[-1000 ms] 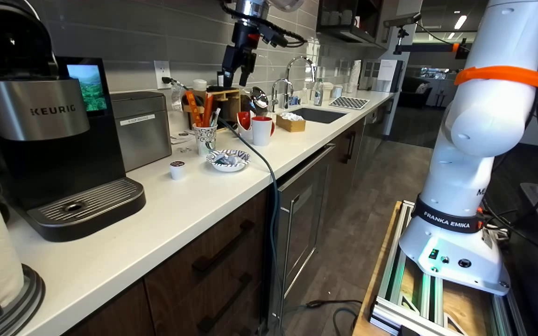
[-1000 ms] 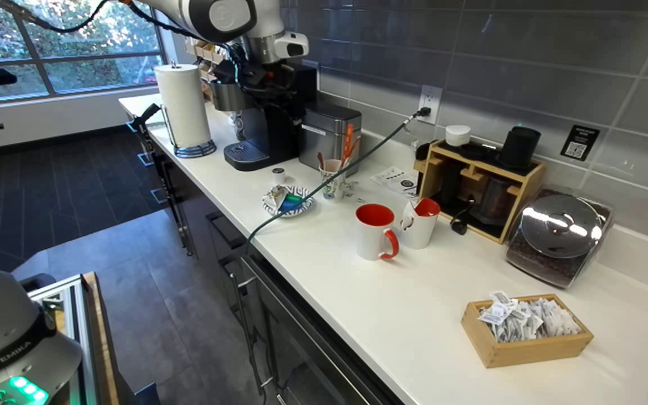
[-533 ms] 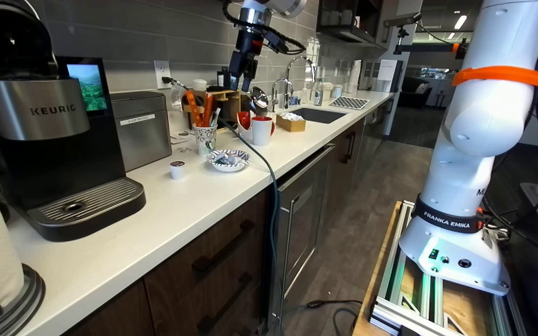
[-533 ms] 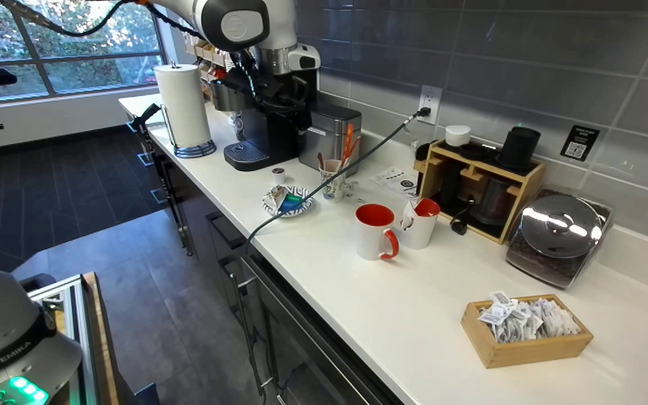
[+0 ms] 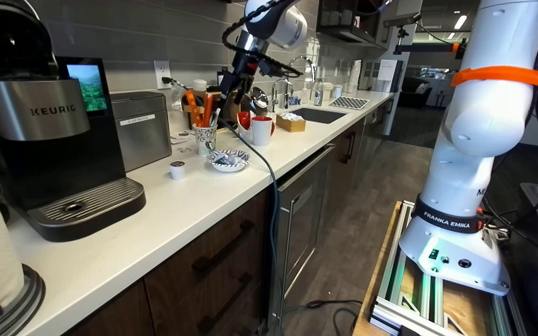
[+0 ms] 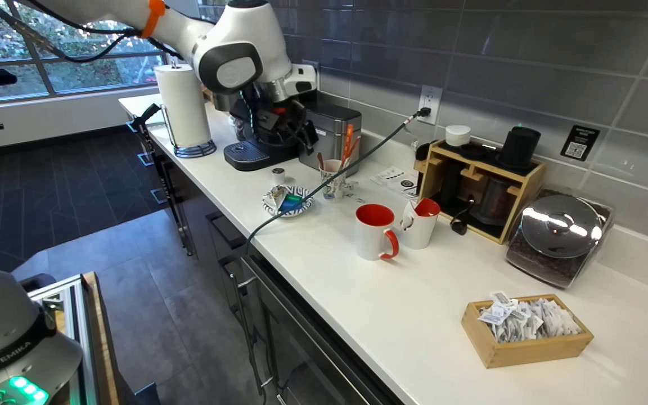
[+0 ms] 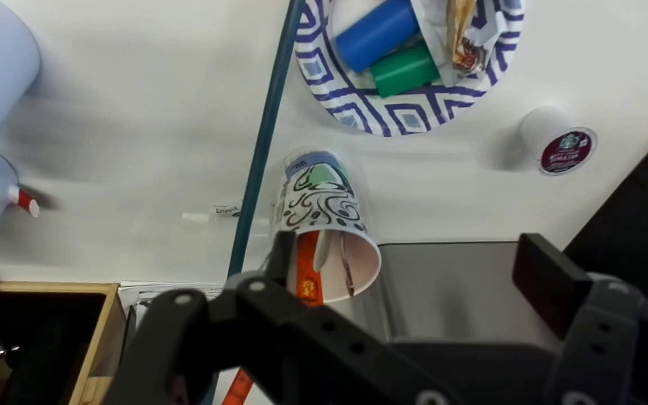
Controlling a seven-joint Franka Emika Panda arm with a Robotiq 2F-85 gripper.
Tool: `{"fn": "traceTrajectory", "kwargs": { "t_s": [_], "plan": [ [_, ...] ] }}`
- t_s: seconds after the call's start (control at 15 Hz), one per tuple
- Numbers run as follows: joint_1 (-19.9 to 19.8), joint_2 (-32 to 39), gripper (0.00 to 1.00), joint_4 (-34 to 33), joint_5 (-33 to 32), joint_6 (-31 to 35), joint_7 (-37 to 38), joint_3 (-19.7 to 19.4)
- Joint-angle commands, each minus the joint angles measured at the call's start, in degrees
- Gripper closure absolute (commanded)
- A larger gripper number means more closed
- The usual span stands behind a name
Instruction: Move the silver spoon and one orange packet to the mug on the right.
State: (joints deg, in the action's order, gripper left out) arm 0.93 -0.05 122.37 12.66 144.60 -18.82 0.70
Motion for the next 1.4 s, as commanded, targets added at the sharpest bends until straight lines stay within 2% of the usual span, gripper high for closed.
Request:
{"fn": "traceTrajectory", "kwargs": {
  "t_s": [0.0,0.2,0.4,0.8,1.13,1.2,1.33],
  "plan": [
    [0.64,0.84,0.01,4.15,5.14,9.63,-0.89,0.98],
    [0.93,1.98,0.02,5.23,6.76,15.84,-1.82,2.30],
    [1.41,4.15,0.05,5.15,4.46,20.27,-1.61,2.98],
    [1.82,7.61,0.13,4.07,0.95,25.61,-0.35,2.66],
    [1.55,7.84,0.11,3.28,1.23,27.36,-0.69,2.67],
    [1.55,7.86,0.17,3.15,1.16,27.36,-0.62,2.64],
    [1.62,8.17,0.44,2.85,0.58,27.11,-0.25,2.35]
  ]
}}
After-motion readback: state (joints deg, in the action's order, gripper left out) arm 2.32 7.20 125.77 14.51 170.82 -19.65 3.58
